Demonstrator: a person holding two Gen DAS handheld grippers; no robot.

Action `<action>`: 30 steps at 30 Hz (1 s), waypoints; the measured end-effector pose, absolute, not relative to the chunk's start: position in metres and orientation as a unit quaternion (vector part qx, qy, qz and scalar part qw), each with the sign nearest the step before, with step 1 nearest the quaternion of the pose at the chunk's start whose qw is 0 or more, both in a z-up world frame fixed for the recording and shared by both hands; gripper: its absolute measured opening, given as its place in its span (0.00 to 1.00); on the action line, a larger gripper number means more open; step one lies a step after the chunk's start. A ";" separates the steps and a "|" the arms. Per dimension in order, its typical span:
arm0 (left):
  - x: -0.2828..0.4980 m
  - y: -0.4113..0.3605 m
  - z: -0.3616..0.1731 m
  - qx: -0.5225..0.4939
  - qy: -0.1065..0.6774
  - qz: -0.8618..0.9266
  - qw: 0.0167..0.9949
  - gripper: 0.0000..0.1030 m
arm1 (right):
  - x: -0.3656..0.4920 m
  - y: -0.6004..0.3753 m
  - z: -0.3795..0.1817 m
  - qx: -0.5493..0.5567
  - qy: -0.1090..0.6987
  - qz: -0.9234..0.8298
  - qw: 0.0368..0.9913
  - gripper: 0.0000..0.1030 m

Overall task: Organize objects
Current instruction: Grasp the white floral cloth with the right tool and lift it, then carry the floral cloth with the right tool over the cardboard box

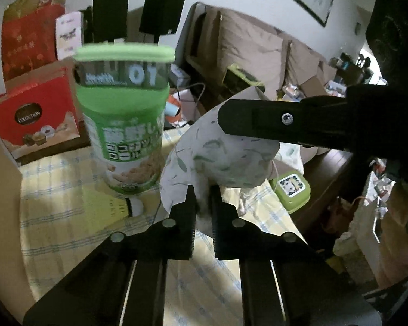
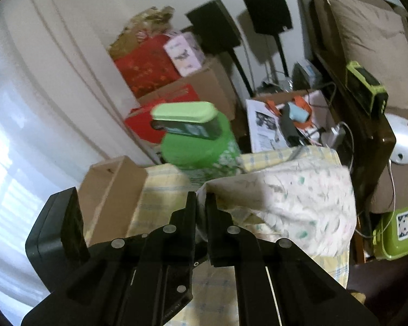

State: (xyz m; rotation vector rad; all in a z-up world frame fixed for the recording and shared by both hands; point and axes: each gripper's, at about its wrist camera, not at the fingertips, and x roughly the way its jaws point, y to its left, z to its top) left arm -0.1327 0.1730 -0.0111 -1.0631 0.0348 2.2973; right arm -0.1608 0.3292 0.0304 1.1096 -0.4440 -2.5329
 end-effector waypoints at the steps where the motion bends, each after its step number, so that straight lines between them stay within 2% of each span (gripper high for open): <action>1: -0.130 0.169 -0.006 -0.398 0.013 0.867 0.299 0.08 | -0.157 0.326 0.036 0.387 -0.151 -0.893 0.172 0.06; 14: -0.091 0.080 0.072 -0.353 -0.003 0.900 0.257 0.06 | -0.133 0.264 0.090 0.354 -0.101 -0.902 0.227 0.06; 24: -0.068 -0.013 0.113 -0.334 -0.006 0.925 0.178 0.06 | -0.132 0.168 0.116 0.338 -0.069 -0.888 0.304 0.06; 30: -0.062 -0.062 0.132 -0.323 -0.012 0.938 0.127 0.06 | -0.135 0.108 0.127 0.342 -0.052 -0.873 0.343 0.09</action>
